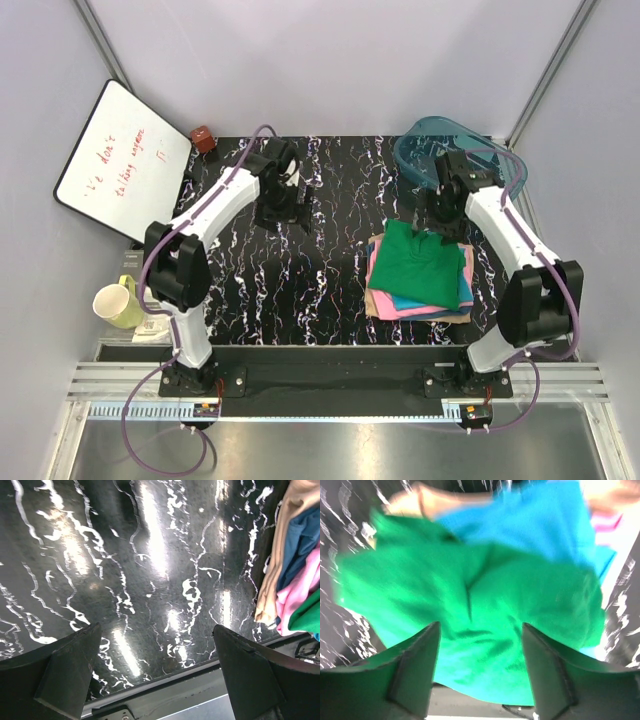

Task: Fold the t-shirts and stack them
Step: Smooth out wrinkles on the folded tshirt

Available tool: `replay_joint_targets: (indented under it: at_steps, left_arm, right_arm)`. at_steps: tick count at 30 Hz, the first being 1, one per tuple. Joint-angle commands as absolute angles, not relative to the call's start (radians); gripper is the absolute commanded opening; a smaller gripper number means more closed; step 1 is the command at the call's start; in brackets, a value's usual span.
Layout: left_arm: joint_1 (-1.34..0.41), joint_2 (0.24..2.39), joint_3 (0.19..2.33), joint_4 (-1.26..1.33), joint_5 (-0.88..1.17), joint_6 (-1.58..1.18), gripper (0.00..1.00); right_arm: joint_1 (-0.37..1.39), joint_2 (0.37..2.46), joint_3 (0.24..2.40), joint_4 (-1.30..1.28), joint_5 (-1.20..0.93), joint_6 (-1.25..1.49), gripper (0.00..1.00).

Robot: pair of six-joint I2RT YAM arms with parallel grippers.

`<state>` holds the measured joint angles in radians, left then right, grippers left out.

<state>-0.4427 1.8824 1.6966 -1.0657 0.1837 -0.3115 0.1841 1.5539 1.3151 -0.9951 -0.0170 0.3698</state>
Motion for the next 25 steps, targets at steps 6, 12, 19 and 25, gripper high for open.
replay_joint_targets:
  at_steps: [6, 12, 19, 25]
  left_arm:
    - [-0.336, 1.825, 1.781, -1.104, 0.083, -0.244, 0.99]
    - [-0.270, 1.839, 1.776, -1.109, 0.071, -0.219, 0.99]
    - [-0.249, 1.897, 1.804, -1.108, 0.072, -0.210, 0.99]
    - [-0.249, 1.933, 1.841, -1.098, 0.095, -0.207, 0.99]
  right_arm:
    - [0.173, 1.756, 1.632, -1.048, 0.129, 0.278, 0.84]
    - [0.172, 1.957, 1.814, -1.051, 0.091, 0.272, 0.85]
    - [0.172, 2.089, 1.942, -1.058, 0.045, 0.273, 0.88]
    - [0.170, 2.086, 1.916, -1.058, 0.067, 0.259, 0.90]
